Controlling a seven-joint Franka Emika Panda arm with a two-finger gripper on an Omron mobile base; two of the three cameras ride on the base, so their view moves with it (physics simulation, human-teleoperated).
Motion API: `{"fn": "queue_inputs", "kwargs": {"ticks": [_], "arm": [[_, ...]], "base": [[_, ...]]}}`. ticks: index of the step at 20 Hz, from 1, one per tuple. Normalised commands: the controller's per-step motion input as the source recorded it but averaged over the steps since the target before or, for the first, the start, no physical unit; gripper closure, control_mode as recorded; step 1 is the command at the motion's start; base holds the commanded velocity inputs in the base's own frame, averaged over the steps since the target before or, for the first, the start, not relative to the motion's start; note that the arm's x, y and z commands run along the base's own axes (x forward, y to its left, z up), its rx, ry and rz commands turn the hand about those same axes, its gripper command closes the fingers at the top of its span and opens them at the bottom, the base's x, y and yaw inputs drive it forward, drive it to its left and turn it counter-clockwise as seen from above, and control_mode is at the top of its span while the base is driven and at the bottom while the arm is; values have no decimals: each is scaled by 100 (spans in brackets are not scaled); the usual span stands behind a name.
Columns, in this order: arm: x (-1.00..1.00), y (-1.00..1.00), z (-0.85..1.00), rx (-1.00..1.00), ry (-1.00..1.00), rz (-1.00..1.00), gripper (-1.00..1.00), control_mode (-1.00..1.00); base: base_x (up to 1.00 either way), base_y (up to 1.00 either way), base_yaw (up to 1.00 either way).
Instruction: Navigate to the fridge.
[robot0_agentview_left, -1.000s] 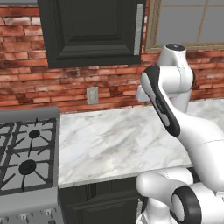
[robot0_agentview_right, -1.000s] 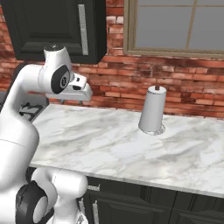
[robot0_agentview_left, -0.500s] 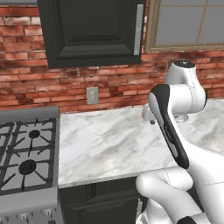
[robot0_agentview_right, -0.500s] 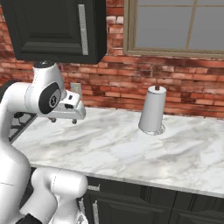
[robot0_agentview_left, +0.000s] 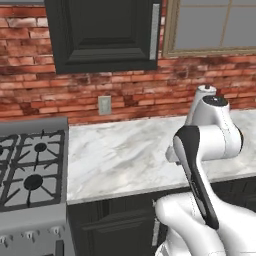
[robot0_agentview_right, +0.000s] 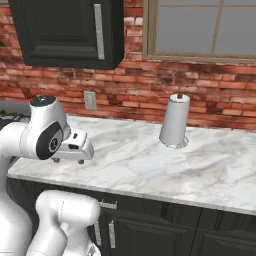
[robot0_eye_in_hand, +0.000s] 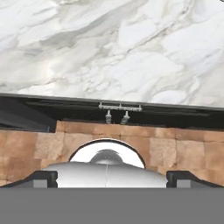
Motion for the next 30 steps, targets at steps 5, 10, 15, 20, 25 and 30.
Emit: {"fn": "queue_inputs", "kwargs": {"ticks": [5,10,15,20,25,30], "arm": [[0,0,0,0,0,0,-100,100],[0,0,0,0,0,0,-100,100],[0,0,0,0,0,0,-100,100],[0,0,0,0,0,0,-100,100],[0,0,0,0,0,0,-100,100],[0,0,0,0,0,0,-100,100]], "base": [[-75,0,0],[-46,-2,-6],[0,-6,-27],[9,-11,-41],[7,-18,-49],[2,-19,-54]]}}
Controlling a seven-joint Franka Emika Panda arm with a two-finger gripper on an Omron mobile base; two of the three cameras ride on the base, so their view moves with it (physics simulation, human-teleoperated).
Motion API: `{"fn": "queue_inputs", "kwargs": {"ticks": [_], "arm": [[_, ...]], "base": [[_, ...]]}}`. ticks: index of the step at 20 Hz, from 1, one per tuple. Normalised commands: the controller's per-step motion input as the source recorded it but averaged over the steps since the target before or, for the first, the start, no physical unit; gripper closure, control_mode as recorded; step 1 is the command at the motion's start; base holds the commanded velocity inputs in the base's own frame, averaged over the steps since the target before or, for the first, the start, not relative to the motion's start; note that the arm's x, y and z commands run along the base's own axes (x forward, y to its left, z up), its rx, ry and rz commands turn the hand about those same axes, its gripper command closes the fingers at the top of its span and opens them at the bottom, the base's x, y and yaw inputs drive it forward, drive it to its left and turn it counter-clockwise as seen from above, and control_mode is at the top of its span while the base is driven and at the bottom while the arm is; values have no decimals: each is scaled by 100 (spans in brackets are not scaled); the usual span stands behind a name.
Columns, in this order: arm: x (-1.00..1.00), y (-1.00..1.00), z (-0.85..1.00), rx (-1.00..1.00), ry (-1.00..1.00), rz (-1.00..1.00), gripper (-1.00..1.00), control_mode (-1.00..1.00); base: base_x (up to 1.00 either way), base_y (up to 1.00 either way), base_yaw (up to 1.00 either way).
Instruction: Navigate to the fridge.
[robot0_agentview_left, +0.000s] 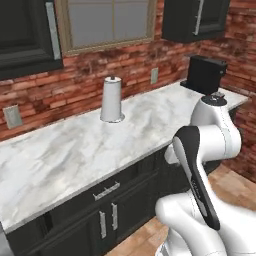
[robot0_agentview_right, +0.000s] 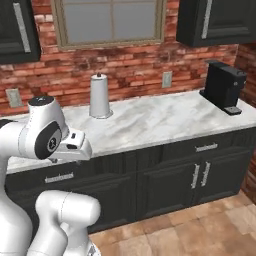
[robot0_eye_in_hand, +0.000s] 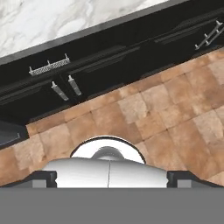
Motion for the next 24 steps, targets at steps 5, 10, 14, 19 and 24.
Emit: {"fn": "queue_inputs", "kwargs": {"ticks": [5,10,14,19,24], "arm": [[0,0,0,0,0,0,-100,100],[0,0,0,0,0,0,-100,100],[0,0,0,0,0,0,-100,100],[0,0,0,0,0,0,-100,100],[0,0,0,0,0,0,-100,100]], "base": [[0,-16,-61],[0,-4,-69],[6,0,-73],[22,6,-84],[24,14,-88]]}}
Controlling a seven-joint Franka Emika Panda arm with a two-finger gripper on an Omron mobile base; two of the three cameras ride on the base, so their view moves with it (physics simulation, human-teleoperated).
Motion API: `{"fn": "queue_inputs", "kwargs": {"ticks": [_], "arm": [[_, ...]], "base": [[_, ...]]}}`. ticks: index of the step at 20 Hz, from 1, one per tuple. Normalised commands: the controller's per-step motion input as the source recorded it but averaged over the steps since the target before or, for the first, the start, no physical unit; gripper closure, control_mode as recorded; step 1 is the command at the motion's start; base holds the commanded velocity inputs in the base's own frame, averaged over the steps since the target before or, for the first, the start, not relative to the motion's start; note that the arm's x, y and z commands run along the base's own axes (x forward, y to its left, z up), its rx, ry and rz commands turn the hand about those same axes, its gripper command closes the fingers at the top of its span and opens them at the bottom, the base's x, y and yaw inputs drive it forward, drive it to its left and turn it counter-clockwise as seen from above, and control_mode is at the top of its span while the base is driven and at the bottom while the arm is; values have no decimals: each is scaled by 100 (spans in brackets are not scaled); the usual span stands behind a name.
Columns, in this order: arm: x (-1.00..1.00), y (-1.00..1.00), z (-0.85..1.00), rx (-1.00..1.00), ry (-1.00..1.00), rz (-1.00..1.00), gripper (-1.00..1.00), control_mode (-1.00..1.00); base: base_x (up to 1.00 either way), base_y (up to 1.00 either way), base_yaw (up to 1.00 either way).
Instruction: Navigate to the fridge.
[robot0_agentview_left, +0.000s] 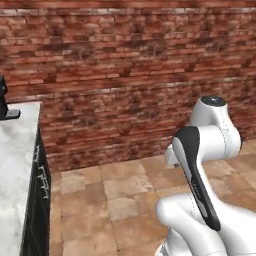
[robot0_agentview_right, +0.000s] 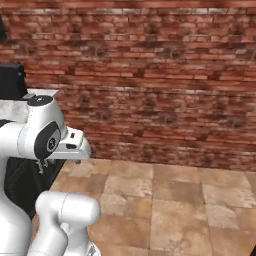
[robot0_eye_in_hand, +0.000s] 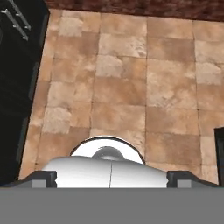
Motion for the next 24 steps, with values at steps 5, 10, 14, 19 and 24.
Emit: {"fn": "queue_inputs", "kwargs": {"ticks": [5,10,14,19,24], "arm": [[0,0,0,0,0,0,-100,100],[0,0,0,0,0,0,-100,100],[0,0,0,0,0,0,-100,100],[0,0,0,0,0,0,-100,100],[0,0,0,0,0,0,-100,100]], "base": [[23,15,-88],[26,6,-87],[29,0,-85],[24,-3,-81],[32,-37,-70]]}}
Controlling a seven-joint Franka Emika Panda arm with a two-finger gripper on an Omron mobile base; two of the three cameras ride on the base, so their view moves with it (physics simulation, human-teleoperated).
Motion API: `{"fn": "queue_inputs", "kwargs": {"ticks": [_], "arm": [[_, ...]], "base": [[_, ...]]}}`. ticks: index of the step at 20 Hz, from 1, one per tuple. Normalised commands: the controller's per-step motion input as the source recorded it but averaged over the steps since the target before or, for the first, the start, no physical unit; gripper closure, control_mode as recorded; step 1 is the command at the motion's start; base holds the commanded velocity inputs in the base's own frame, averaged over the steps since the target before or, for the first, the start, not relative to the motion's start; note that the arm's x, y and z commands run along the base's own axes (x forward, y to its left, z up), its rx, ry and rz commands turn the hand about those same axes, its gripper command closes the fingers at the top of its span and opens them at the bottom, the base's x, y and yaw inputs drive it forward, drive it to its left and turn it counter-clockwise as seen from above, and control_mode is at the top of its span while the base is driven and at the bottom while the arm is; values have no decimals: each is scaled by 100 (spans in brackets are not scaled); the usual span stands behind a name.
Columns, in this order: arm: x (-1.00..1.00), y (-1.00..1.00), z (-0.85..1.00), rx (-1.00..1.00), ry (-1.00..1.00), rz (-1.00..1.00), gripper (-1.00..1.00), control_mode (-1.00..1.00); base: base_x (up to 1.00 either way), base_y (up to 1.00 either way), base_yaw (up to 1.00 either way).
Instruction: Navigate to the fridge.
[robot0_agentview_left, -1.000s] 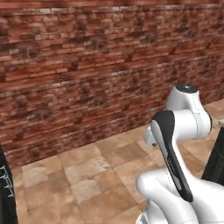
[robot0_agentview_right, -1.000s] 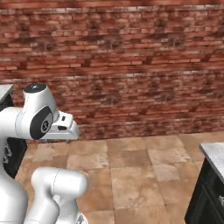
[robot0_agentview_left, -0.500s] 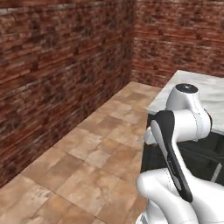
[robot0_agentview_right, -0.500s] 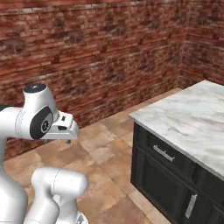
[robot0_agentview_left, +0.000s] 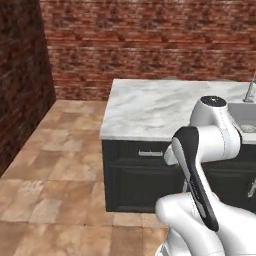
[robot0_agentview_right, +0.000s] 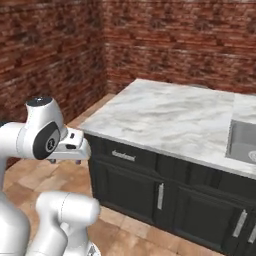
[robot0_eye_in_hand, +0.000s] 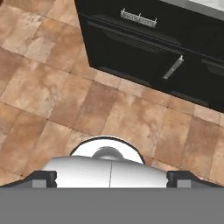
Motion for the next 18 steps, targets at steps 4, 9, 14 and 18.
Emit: {"fn": "queue_inputs", "kwargs": {"ticks": [4,9,14,18], "arm": [[0,0,0,0,0,0,-100,100],[0,0,0,0,0,0,-100,100],[0,0,0,0,0,0,-100,100],[0,0,0,0,0,0,-100,100]], "base": [[35,-84,-53],[42,-100,-48],[35,-100,-42],[25,-100,-40]]}}
